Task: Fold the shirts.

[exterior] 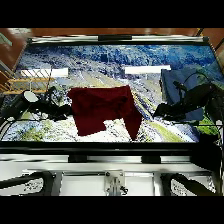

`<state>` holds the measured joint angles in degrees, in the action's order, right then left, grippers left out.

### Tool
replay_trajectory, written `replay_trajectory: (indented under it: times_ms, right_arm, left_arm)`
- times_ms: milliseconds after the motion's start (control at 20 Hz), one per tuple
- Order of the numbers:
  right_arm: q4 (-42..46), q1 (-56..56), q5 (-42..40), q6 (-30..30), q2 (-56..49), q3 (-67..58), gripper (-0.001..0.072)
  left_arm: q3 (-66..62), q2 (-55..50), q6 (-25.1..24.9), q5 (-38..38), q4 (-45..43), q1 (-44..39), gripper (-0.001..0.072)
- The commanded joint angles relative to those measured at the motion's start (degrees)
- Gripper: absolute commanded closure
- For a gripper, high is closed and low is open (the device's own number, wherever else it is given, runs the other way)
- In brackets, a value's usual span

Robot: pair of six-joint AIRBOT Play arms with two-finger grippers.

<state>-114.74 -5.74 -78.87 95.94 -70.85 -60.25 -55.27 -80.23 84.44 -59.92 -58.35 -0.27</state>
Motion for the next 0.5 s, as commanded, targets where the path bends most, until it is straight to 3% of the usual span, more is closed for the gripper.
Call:
replay_trajectory:
  times_ms: [0,250,300,350,450]
  right_arm:
    - [-1.4,-0.2,0.9,0.2,0.2,0.9,0.0077]
    - [-1.4,-0.1,1.0,-0.3,0.2,0.9,0.0077]
    - [-1.6,-0.1,1.5,-0.9,0.2,1.1,0.0077]
    - [-2.3,-0.1,2.7,-1.3,0.2,2.0,0.0077]
    - [-5.7,-0.1,5.9,-1.6,0.2,6.6,0.0077]
  left_arm:
    - [1.0,-3.5,-3.0,2.0,4.9,0.3,0.0104]
    - [1.0,-5.1,-6.4,4.4,10.2,0.2,0.0122]
    - [1.0,-5.2,-6.7,5.1,11.9,0.2,0.0181]
    - [1.0,-5.5,-6.7,5.5,13.3,0.2,0.0358]
    - [1.0,-6.3,-6.6,5.5,14.5,0.2,0.0393]
